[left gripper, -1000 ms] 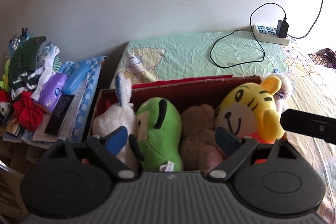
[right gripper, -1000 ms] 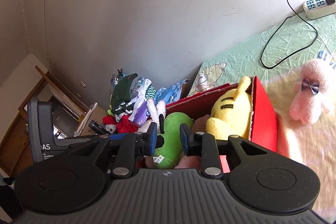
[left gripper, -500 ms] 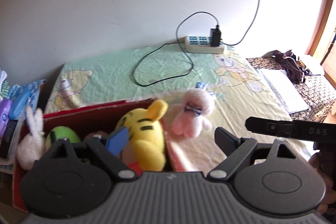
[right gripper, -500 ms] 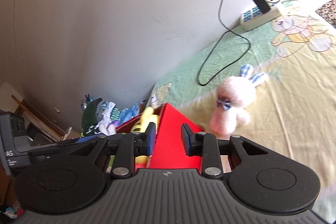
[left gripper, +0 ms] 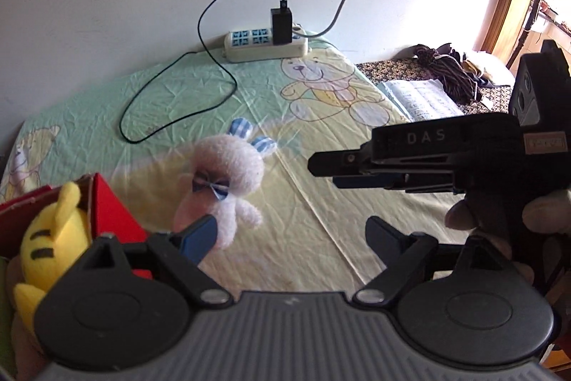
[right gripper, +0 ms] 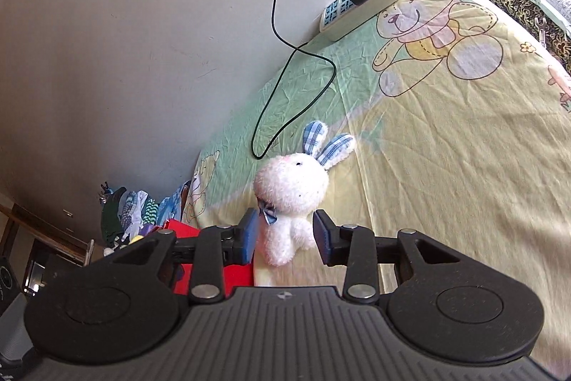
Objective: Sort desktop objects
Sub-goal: 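Withdraw both grippers and move to the white bow-tie bunny on the bed, then grasp the white bow-tie bunny with the right gripper while the left gripper grasps it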
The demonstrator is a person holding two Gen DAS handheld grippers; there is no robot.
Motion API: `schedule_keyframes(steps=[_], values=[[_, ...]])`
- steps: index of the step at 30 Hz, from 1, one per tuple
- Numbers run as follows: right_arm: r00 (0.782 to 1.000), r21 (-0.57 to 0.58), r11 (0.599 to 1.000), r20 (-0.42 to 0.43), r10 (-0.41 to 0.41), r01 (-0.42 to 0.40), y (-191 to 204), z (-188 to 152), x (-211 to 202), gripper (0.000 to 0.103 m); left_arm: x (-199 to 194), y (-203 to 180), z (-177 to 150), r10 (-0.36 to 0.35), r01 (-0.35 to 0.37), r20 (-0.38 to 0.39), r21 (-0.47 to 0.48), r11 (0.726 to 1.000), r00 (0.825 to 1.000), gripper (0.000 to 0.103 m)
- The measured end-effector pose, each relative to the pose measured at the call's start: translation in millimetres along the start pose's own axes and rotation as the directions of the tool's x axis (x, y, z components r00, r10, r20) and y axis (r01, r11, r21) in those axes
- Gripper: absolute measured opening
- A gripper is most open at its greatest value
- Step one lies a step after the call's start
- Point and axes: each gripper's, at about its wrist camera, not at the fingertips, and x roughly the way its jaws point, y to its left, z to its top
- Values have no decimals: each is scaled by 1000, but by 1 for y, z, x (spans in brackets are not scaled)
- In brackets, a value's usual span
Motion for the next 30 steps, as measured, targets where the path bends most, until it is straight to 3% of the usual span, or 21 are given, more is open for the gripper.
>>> schedule_keyframes(steps=[5, 15, 19, 24, 28, 30], values=[[998, 0, 1000, -63, 4, -4, -12, 8, 31, 39, 23, -3, 0, 21, -21, -36, 12, 1000, 999, 92], [986, 22, 996, -138, 89, -87, -29, 27, 82, 45, 56, 12, -4, 72, -73, -93, -2, 997, 993, 94], [983, 50, 994, -148, 104, -98, -35, 30, 101, 48, 64, 17, -3, 96, -99, -109, -22, 995, 989, 95], [973, 109, 980, -146, 179, -164, -40, 29, 120, 54, 72, 15, -3, 154, -156, -108, -11, 988, 982, 96], [964, 151, 966, -136, 230, -209, -42, 28, 128, 49, 73, 20, 0, 153, -158, -112, -39, 987, 982, 97], [960, 171, 959, -131, 249, -226, -44, 27, 128, 41, 73, 20, 0, 141, -147, -113, -48, 988, 984, 97]])
